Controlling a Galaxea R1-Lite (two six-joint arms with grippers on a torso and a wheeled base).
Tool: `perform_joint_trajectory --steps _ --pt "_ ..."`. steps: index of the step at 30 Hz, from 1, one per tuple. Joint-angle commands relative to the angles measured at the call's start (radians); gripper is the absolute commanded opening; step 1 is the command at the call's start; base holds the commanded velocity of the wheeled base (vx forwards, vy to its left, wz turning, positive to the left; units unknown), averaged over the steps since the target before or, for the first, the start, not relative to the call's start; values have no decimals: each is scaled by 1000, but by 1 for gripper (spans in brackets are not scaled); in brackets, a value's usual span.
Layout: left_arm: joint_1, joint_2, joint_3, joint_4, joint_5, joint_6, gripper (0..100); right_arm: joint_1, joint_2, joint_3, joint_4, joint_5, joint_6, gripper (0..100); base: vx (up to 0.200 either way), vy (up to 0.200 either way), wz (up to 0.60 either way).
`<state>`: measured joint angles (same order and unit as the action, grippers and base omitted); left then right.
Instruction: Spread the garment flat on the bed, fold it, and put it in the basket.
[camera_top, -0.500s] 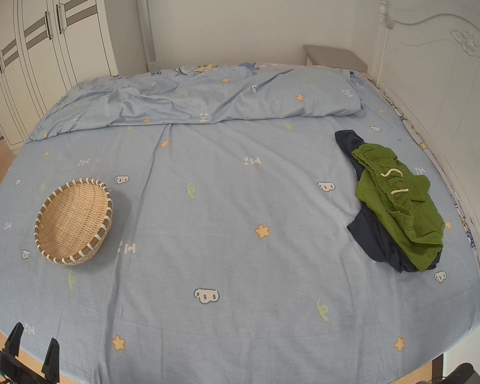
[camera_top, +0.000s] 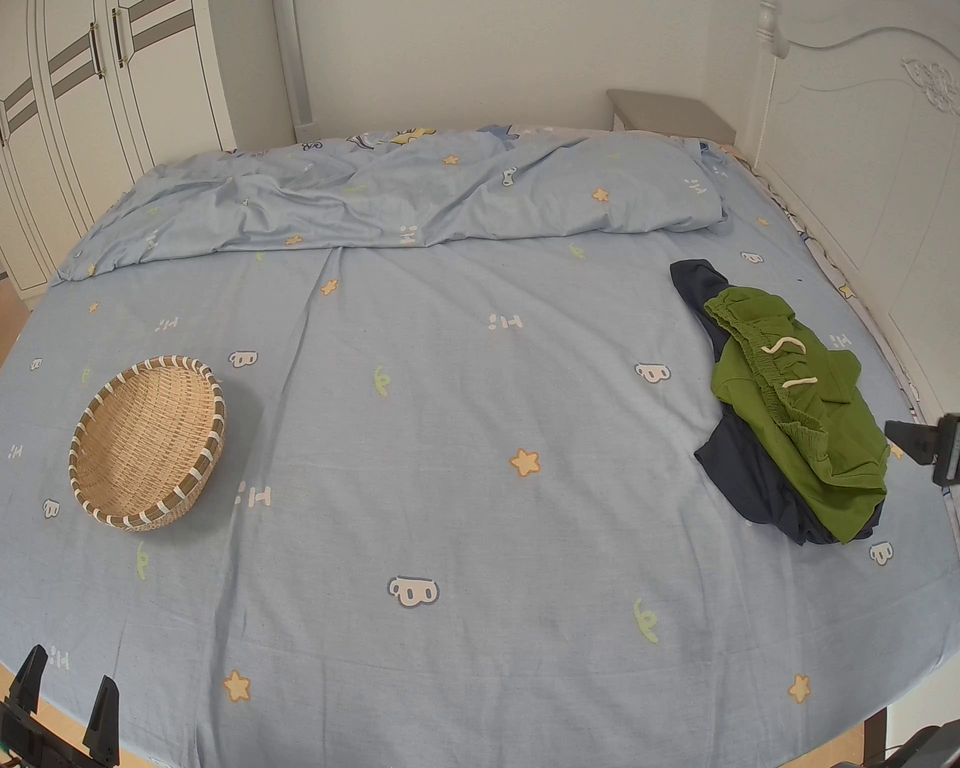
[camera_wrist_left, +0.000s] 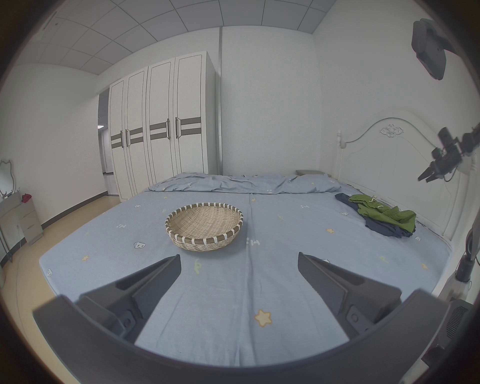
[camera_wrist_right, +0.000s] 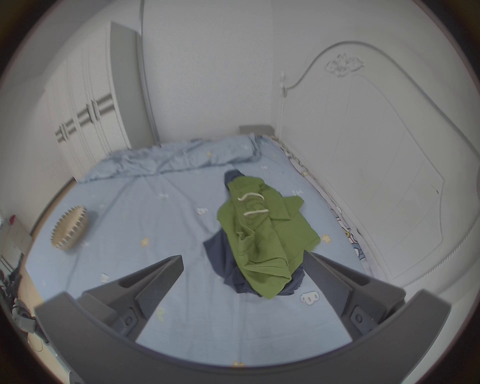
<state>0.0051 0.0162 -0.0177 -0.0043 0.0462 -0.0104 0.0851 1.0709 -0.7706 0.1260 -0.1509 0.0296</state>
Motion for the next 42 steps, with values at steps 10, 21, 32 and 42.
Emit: perform_joint_trajectory --steps 10,21,32,42 --pt "-1 -10 18 0 0 0 100 30 640 -308 43 -188 -42 100 0 0 0" --pt "1 -9 18 0 0 0 100 24 661 -315 67 -190 -40 100 0 0 0" --pt "1 -10 18 0 0 0 100 22 698 -326 63 -193 -37 100 0 0 0" --pt "-1 -9 18 0 1 0 100 22 747 -365 57 -214 -30 0 0 0 0"
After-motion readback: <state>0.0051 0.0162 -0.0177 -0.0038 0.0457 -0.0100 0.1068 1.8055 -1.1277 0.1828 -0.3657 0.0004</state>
